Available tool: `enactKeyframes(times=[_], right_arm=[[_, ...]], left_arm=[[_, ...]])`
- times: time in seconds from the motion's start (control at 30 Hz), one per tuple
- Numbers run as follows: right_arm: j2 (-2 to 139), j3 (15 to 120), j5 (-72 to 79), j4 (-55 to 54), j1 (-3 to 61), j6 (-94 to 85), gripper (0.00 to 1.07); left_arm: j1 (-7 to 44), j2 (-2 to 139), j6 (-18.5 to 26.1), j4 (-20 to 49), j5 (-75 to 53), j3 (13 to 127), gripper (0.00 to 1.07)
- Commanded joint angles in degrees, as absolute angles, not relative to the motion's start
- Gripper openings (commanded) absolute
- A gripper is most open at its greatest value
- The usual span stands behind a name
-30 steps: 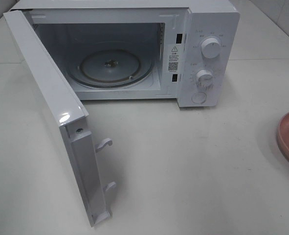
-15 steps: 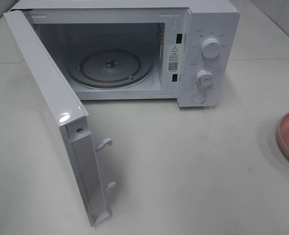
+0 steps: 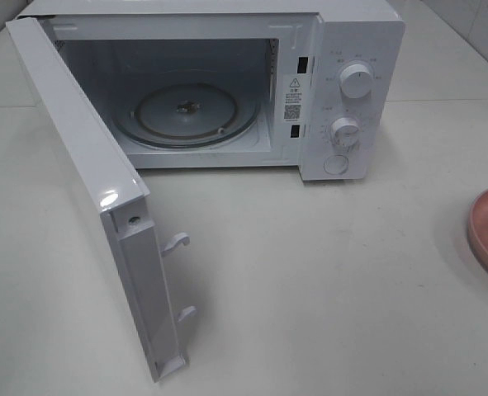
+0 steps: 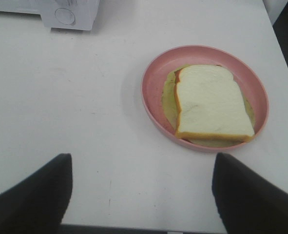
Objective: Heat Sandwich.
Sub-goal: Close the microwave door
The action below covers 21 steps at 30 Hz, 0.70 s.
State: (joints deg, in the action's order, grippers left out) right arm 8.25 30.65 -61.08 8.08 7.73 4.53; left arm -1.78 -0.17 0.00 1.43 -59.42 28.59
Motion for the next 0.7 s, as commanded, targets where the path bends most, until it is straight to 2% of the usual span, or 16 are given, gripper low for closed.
enactKeyframes(times=[0.03,0.27,0.7], right_arm=[[4.3,29.0,-59.4,6.2,7.6,3.3,0.76],[-1.9,29.0,-59.4,6.2,7.6,3.2,0.76],[-1.8,29.0,-59.4,6.0,7.6,3.1,0.76]], left_arm=[[-2.0,-1.5,0.0,1.5,-58.8,28.3,1.01],[-2.0,-1.5,0.0,1.5,-58.8,28.3,1.01],[-2.0,-1.4,0.0,1.5,-58.8,28.3,1.01]])
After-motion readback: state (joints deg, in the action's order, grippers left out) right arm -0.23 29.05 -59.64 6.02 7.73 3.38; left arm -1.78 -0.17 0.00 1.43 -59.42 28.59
